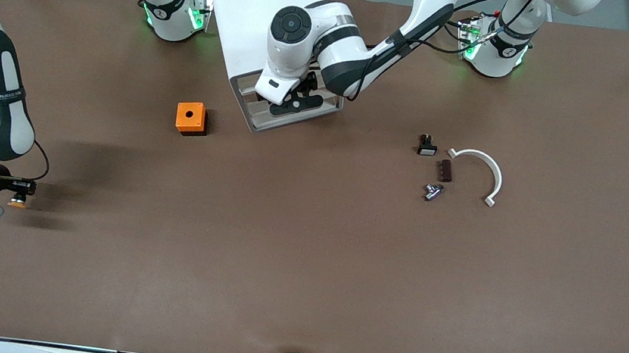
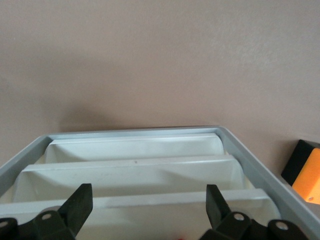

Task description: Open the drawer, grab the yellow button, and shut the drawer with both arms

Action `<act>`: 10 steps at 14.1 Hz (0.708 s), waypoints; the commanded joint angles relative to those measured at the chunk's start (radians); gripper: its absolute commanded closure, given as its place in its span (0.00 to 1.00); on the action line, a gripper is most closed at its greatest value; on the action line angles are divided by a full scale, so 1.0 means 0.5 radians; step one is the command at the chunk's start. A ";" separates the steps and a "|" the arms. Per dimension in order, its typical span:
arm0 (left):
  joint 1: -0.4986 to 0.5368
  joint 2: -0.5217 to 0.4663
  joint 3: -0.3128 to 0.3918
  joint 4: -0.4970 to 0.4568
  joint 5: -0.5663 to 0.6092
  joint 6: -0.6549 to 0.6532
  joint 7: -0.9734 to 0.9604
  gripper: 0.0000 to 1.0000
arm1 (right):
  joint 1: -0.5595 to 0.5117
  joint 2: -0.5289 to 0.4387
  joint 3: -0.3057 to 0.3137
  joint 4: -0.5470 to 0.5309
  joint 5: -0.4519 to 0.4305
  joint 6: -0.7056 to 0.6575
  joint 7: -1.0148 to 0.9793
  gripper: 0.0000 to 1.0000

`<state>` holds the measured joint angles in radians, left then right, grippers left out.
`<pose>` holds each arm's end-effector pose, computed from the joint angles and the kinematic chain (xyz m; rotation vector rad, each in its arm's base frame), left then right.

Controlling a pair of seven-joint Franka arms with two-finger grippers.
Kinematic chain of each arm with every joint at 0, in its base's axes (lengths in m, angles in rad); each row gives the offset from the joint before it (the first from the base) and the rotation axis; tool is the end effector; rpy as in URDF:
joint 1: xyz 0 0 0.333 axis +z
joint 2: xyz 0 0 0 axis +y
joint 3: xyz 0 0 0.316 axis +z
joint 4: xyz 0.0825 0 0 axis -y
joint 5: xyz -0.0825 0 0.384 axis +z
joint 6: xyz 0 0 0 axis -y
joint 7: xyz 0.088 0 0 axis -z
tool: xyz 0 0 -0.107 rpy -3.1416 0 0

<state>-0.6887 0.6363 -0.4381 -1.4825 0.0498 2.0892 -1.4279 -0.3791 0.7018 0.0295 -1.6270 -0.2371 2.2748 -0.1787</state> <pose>0.3560 -0.6149 0.3315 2.9913 0.5394 -0.2948 0.6409 -0.2423 0.2060 3.0003 -0.0281 -0.1379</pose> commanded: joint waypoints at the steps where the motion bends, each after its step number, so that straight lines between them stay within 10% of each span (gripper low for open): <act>1: 0.168 -0.036 -0.029 0.001 -0.008 -0.006 0.183 0.00 | -0.052 0.020 0.045 -0.056 -0.044 0.101 -0.011 0.74; 5: 0.481 -0.039 -0.026 0.032 -0.002 -0.009 0.588 0.00 | -0.055 0.044 0.045 -0.081 -0.047 0.175 -0.008 0.67; 8: 0.720 -0.079 -0.026 0.029 -0.001 -0.024 0.897 0.00 | -0.049 0.032 0.045 -0.072 -0.047 0.163 0.014 0.00; 10: 0.837 -0.098 -0.026 0.026 -0.001 -0.037 1.054 0.00 | -0.037 -0.014 0.045 -0.072 -0.047 0.157 0.017 0.00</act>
<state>-0.3056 0.6190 -0.4397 -1.4539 0.0500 2.0875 -0.9549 -0.3815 0.7240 0.0313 -1.6574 -0.2372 2.3557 -0.1791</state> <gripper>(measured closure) 0.000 0.256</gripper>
